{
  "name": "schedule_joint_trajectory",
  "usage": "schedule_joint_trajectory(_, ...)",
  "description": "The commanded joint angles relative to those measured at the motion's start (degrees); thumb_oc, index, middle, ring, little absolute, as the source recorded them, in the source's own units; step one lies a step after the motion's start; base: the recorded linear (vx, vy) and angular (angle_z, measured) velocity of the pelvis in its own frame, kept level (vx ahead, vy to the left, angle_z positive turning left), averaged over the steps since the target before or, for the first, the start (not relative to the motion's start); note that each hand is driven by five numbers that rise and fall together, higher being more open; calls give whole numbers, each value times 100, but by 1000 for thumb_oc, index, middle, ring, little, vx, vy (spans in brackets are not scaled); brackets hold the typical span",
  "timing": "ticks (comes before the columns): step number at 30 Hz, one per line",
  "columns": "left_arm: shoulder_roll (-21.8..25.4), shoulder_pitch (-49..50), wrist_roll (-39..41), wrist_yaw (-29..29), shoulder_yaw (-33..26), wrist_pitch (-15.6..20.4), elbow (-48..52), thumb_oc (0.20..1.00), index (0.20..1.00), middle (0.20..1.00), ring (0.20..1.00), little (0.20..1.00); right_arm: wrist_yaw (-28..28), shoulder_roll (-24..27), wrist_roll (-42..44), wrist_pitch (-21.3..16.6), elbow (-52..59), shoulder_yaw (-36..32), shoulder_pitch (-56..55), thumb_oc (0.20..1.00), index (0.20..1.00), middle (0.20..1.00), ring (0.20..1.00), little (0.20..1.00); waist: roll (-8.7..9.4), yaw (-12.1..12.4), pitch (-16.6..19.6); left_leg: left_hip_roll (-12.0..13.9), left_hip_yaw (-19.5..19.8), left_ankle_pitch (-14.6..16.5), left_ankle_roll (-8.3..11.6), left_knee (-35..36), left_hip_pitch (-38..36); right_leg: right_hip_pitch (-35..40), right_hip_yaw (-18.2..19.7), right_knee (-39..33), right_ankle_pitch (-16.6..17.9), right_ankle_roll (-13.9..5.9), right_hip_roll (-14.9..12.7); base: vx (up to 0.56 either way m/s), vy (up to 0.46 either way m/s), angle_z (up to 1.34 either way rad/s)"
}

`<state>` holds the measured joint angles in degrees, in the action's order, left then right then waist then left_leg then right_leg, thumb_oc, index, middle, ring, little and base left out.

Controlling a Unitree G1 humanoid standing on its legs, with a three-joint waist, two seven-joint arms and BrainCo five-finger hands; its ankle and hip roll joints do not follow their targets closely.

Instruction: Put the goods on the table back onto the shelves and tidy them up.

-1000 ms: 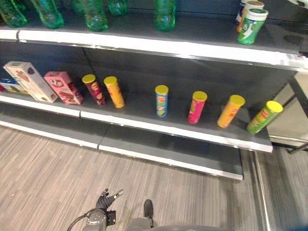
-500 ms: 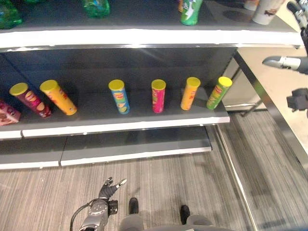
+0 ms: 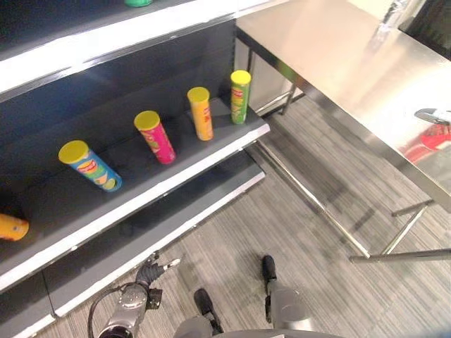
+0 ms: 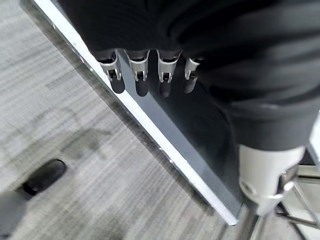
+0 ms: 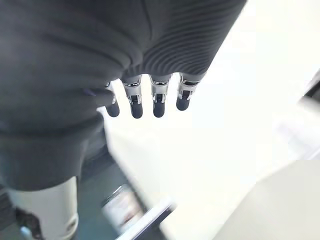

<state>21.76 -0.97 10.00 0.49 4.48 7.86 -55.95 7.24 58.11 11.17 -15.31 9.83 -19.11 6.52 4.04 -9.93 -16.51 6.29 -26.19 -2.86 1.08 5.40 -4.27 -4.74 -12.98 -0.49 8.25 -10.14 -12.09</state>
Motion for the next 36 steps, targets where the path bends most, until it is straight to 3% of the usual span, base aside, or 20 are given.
schedule_joint_trajectory(1,179,-242,62,53,11,106,265,1000,1000,1000,1000,1000,450,431,-107,-60,-291,149,988,1000,1000,1000,1000,1000,81,448,490,147,534,656,306,-84,-157,102,-31,287,181,-474,-862,-106,-173,-79)
schedule_joint_trajectory(3,162,400,-16,-56,-106,73,519,1000,1000,1000,1000,1000,512,580,-275,62,-488,40,831,1000,1000,1000,1000,1000,215,761,567,295,318,563,403,-148,-24,311,-601,53,598,-486,-1093,-97,-306,-80)
schedule_joint_trajectory(6,93,303,-41,-80,-156,25,208,1000,1000,1000,1000,1000,537,552,-228,120,-576,66,875,1000,1000,1000,1000,1000,332,869,684,444,172,619,548,-181,-104,398,-854,-226,666,-486,-989,40,-295,-72)
schedule_joint_trajectory(9,144,224,-60,-113,-159,-8,143,1000,1000,1000,1000,1000,566,622,-226,151,-703,126,920,1000,1000,1000,1000,1000,394,952,720,581,89,629,691,-306,-149,548,-1054,-383,309,-486,-852,32,-221,-63)
schedule_joint_trajectory(11,239,448,-86,-100,-150,32,441,1000,1000,1000,1000,1000,562,822,-134,87,-727,-101,722,1000,1000,1000,1000,1000,402,976,676,951,87,471,866,-630,-81,650,-1223,-358,-84,-479,-642,69,-344,-57)
schedule_joint_trajectory(12,234,447,-81,-102,-149,43,432,1000,1000,1000,1000,1000,562,834,-128,75,-748,-82,740,1000,1000,1000,1000,1000,387,965,670,970,100,479,874,-648,-77,664,-1236,-358,-91,-476,-628,42,-314,-21)
schedule_joint_trajectory(16,98,354,-82,-107,-7,-1,339,1000,1000,1000,1000,1000,556,1071,179,-4,-830,60,1021,1000,1000,1000,1000,1000,179,832,643,1670,254,255,1184,-1448,-52,942,-1190,-396,-774,-115,3,96,-266,18)
schedule_joint_trajectory(17,82,295,-148,-78,8,18,363,1000,1000,1000,1000,1000,536,1056,201,3,-787,136,1026,1000,1000,1000,1000,1000,166,824,631,1769,325,107,1188,-1678,-37,1004,-1144,-403,-885,4,129,103,-290,7)
schedule_joint_trajectory(18,95,204,-96,29,8,39,378,1000,1000,1000,1000,1000,462,1059,308,-20,-753,208,1061,1000,1000,1000,1000,1000,157,793,548,1964,442,-332,1191,-2074,73,1047,-1170,-399,-956,196,327,15,-194,-3)
schedule_joint_trajectory(19,94,204,-96,29,7,40,377,1000,1000,1000,1000,1000,461,1060,308,-20,-755,211,1064,1000,1000,1000,1000,1000,152,787,547,1970,450,-330,1193,-2081,80,1048,-1176,-399,-957,198,333,17,-290,-21)
schedule_joint_trajectory(20,107,501,169,-100,-158,-94,957,1000,1000,1000,1000,1000,451,1173,490,10,-782,74,956,1000,1000,1000,1000,1000,187,888,431,2016,902,-550,1045,-2673,308,1178,-1080,-428,-1102,368,494,63,-266,-27)
schedule_joint_trajectory(22,106,582,218,-98,-32,60,896,1000,1000,1000,1000,1000,431,1124,562,-47,-992,231,1064,1000,1000,1000,1000,1000,229,921,361,1921,1131,-529,981,-2931,498,1230,-1058,-437,-1156,423,538,44,-229,-23)
schedule_joint_trajectory(23,32,605,200,-133,63,20,978,1000,1000,1000,1000,1000,402,1174,607,82,-1056,450,1334,1000,1000,1000,1000,1000,331,1056,273,1438,1478,-249,843,-3066,915,1241,-920,-451,-1199,450,526,49,-151,-29)
schedule_joint_trajectory(25,-91,529,141,-133,167,-21,882,1000,1000,1000,1000,1000,384,1115,601,82,-1047,464,1297,1000,1000,1000,1000,1000,384,1174,226,884,1595,305,693,-2774,1293,1298,-813,-451,-1244,408,539,113,-121,-43)
schedule_joint_trajectory(26,-89,509,137,-146,180,-21,872,1000,1000,1000,1000,1000,382,1124,593,80,-1061,470,1311,1000,1000,1000,1000,1000,389,1190,242,771,1542,355,646,-2623,1290,1286,-775,-451,-1233,381,514,135,11,-41)
schedule_joint_trajectory(28,-92,505,83,-203,260,-17,850,1000,1000,1000,1000,1000,433,1155,633,7,-1148,400,1298,1000,1000,1000,1000,1000,293,1264,283,467,1420,117,602,-1956,1542,1335,-734,-451,-1269,337,584,115,48,-30)
schedule_joint_trajectory(29,-91,506,84,-203,262,-17,850,1000,1000,1000,1000,1000,432,1155,634,6,-1148,396,1293,1000,1000,1000,1000,1000,300,1266,291,458,1414,104,601,-1934,1538,1328,-733,-451,-1269,335,576,135,66,-28)
schedule_joint_trajectory(30,-42,519,67,-259,293,-16,894,1000,1000,1000,1000,1000,553,1267,638,-33,-1352,419,1406,1000,1000,1000,1000,1000,172,1385,295,283,1325,-226,660,-1318,1731,1395,-657,-451,-1345,301,699,151,92,-42)
schedule_joint_trajectory(33,-40,479,177,-221,251,-32,761,1000,1000,1000,1000,1000,569,1157,534,6,-1492,684,1651,1000,1000,1000,1000,1000,57,1329,472,19,1592,-259,551,-567,1245,1581,-566,-451,-1423,181,714,255,173,-86)
schedule_joint_trajectory(36,-20,416,281,-203,195,-30,758,1000,1000,1000,1000,1000,543,1086,421,63,-1588,762,1664,1000,1000,1000,1000,1000,99,1275,590,-115,1387,-172,393,-314,906,1473,-493,91,-1526,71,463,215,211,-16)
